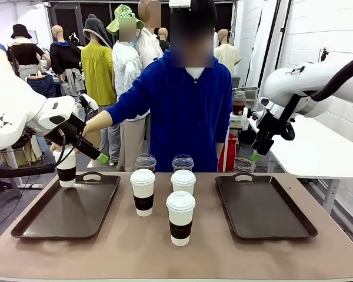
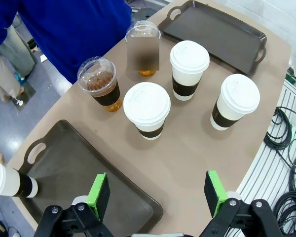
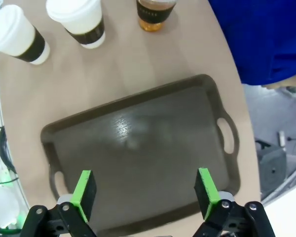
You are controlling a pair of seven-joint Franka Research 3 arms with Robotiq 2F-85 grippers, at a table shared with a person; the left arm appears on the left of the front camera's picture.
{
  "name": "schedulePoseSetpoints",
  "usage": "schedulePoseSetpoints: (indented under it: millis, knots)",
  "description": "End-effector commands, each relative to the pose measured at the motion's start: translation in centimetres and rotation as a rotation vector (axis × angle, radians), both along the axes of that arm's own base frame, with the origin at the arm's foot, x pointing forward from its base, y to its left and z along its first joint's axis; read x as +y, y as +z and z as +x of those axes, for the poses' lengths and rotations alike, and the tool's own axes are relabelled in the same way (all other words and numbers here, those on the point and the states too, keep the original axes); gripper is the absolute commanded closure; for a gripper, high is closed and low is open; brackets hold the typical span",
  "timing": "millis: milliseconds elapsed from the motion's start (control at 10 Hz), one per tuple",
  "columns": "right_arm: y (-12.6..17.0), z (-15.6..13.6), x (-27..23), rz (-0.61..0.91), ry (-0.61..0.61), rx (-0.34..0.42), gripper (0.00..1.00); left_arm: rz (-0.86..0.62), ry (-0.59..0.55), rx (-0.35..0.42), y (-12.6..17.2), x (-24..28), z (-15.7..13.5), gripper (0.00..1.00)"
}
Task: Distribute the coffee onto the tray.
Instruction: Pick up one iced Americano and place it on the right Handle tray.
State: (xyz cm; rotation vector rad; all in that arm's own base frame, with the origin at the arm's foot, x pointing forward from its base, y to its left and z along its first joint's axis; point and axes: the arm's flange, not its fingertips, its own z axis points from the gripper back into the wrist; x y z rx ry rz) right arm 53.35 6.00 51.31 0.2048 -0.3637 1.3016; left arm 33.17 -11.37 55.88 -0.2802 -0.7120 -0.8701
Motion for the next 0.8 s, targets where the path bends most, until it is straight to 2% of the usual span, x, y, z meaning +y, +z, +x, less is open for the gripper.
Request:
schedulePoseSetpoints:
  millis: [0, 100, 500, 600, 700]
  knots:
    - [0.8, -0.3, 0.2, -0.038, -0.025, -0.022, 0.0, -0.006, 0.0, 0.001, 0.0, 0.1, 0.0, 0.0]
    - [0.0, 0.0, 0.0, 0.0, 0.0, 0.0, 0.0, -0.006, 0.0, 0.001, 0.0, 0.1, 0.0, 0.0]
    - [0.0, 0.1, 0.1, -0.011, -0.004, -0.003, 0.0, -0.006, 0.0, 0.001, 0.0, 0.1, 0.0, 0.0]
    - [-0.5, 0.6, 0.1, 0.013, 0.003, -0.037, 0.0, -0.006, 0.0, 0.001, 0.0, 0.1, 0.0, 0.0]
    - [-1.7, 2.1, 0.2, 0.054, 0.049, -0.01, 0.0, -0.006, 0.0, 0.001, 0.0, 0.1, 0.0, 0.0]
